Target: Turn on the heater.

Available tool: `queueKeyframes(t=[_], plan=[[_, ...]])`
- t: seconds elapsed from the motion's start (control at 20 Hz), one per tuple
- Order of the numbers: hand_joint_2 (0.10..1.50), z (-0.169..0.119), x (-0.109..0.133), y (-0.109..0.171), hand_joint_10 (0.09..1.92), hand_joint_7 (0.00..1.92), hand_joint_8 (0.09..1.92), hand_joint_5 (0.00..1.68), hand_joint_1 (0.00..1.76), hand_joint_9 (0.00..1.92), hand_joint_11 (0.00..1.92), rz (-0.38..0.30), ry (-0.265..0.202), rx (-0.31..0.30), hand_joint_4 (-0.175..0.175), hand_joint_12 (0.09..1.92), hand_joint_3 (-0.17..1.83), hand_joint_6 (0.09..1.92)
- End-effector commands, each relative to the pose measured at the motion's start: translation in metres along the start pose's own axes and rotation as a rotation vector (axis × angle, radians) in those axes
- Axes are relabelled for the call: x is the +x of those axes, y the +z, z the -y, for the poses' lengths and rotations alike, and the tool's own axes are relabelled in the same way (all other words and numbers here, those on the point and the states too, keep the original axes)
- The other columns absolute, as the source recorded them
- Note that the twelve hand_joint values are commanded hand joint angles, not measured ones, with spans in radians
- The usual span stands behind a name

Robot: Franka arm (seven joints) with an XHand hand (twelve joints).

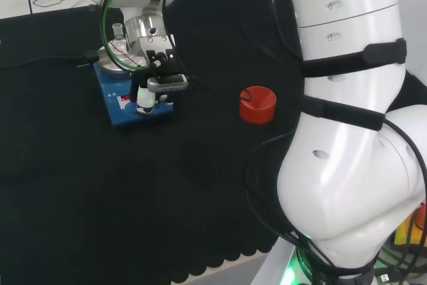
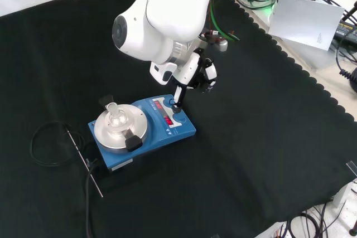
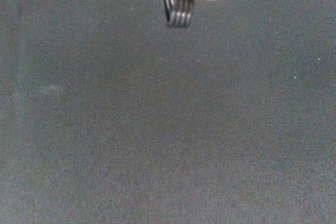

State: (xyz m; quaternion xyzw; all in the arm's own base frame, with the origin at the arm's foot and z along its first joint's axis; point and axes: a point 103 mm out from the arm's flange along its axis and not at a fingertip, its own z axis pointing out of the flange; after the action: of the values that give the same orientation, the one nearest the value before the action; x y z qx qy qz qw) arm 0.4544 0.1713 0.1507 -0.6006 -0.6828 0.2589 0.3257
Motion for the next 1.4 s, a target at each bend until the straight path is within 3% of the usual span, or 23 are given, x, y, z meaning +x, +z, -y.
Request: queueKeyframes(t=[0.05, 1.4], plan=[[0.68, -0.0004, 0.0002, 0.0009, 1.38, 1.64, 1.4, 0.3, 1.42, 1.75, 1.37, 0.002, 0.001, 0.01, -0.048, 1.32, 1.06, 0.12], [0.68, -0.0049, -0.0007, 0.0056, 1.38, 1.64, 1.4, 0.35, 1.42, 1.75, 1.37, 0.022, 0.007, 0.033, -0.051, 1.32, 1.07, 0.11]])
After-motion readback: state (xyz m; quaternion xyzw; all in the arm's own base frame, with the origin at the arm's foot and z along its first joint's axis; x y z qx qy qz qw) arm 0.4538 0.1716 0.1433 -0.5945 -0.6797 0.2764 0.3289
